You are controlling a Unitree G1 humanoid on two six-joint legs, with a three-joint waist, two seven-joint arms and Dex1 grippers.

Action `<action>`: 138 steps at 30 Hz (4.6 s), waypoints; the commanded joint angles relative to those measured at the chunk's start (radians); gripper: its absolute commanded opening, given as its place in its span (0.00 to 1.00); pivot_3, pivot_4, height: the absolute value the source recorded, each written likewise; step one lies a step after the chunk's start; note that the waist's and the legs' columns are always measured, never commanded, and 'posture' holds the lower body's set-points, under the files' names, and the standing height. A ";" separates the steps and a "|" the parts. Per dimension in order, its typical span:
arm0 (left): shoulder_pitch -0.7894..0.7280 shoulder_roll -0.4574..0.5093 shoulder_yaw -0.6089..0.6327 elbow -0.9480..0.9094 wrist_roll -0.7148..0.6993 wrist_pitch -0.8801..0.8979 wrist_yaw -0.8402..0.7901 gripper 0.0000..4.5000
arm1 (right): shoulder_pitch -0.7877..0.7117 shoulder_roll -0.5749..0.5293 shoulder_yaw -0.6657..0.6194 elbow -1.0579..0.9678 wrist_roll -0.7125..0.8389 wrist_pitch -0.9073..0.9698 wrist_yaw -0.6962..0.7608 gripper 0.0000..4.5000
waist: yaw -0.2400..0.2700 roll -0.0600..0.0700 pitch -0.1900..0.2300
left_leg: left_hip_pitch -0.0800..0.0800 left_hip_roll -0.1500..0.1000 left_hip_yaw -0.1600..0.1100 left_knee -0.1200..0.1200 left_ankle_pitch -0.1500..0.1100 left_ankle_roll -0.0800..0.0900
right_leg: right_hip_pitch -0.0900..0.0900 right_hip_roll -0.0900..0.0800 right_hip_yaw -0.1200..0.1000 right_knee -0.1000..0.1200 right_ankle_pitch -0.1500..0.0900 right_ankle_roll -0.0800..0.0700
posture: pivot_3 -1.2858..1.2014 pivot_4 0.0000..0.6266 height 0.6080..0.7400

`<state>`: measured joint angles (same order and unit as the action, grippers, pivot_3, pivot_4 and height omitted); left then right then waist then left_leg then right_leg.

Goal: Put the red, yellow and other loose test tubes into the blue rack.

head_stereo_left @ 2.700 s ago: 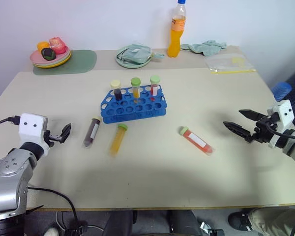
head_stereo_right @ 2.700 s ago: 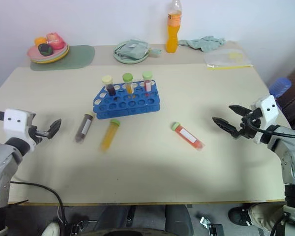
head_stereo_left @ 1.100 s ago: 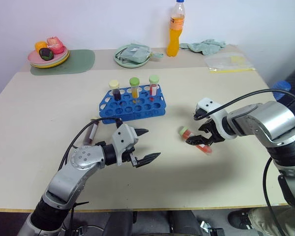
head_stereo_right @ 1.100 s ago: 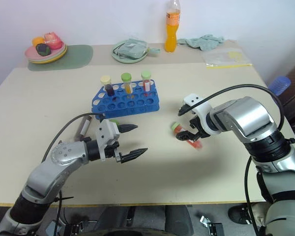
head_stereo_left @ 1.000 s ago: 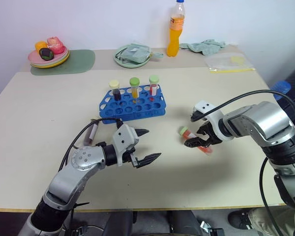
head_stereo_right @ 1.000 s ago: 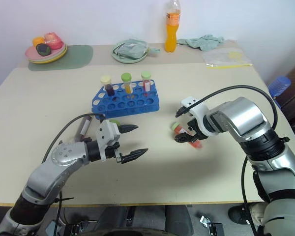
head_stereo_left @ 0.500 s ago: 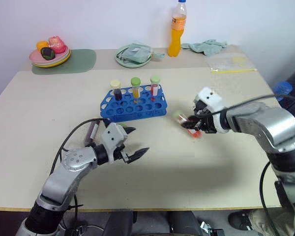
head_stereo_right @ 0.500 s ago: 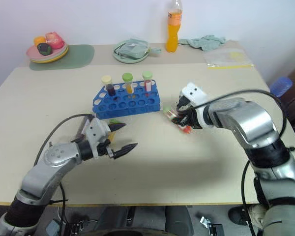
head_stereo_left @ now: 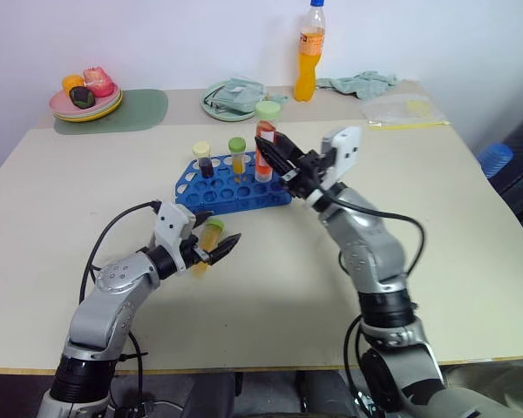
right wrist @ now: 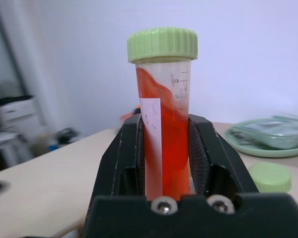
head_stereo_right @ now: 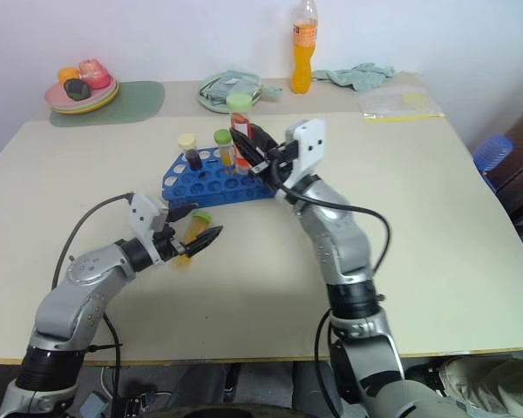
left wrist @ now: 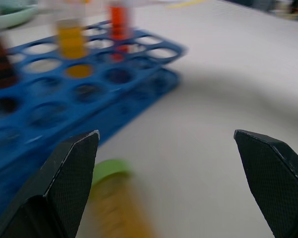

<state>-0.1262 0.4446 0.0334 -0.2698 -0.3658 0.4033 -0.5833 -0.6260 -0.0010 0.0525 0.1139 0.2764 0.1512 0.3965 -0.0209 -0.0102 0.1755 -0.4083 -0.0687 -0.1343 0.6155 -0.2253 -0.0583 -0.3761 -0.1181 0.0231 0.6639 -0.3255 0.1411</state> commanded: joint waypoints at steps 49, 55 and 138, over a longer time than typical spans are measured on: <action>-0.034 0.009 0.013 -0.201 0.062 0.197 0.165 1.00 | 0.072 -0.074 -0.036 -0.016 -0.051 -0.235 0.028 0.98 | -0.019 0.000 0.000 | 0.000 0.001 -0.001 -0.001 0.000 0.001 | -0.002 0.001 0.001 0.002 0.000 0.000 | 0.52 0.24 1.00; -0.228 0.075 0.026 -0.325 0.040 0.796 0.299 1.00 | 0.162 -0.261 -0.070 -0.236 0.019 -0.056 0.127 0.98 | -0.022 0.000 0.000 | 0.000 0.000 -0.001 -0.001 -0.001 0.001 | 0.000 0.001 0.001 0.002 0.000 0.000 | 0.52 0.24 1.00; -0.519 -0.443 -0.151 0.823 0.437 -0.811 0.688 0.19 | 0.394 -0.521 0.025 -0.562 0.173 0.299 0.336 1.00 | 0.009 -0.006 0.003 | -0.003 -0.002 0.002 0.009 -0.002 0.004 | 0.003 -0.001 -0.002 0.000 0.000 0.001 | 0.52 0.24 1.00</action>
<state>-0.6254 0.0055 -0.1408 0.5441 0.0640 -0.3725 0.0915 -0.2214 -0.5288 0.0901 -0.4264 0.4479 0.4727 0.7330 -0.0116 -0.0166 0.1787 -0.4109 -0.0703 -0.1325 0.6250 -0.2278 -0.0540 -0.3727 -0.1187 0.0213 0.6640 -0.3253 0.1421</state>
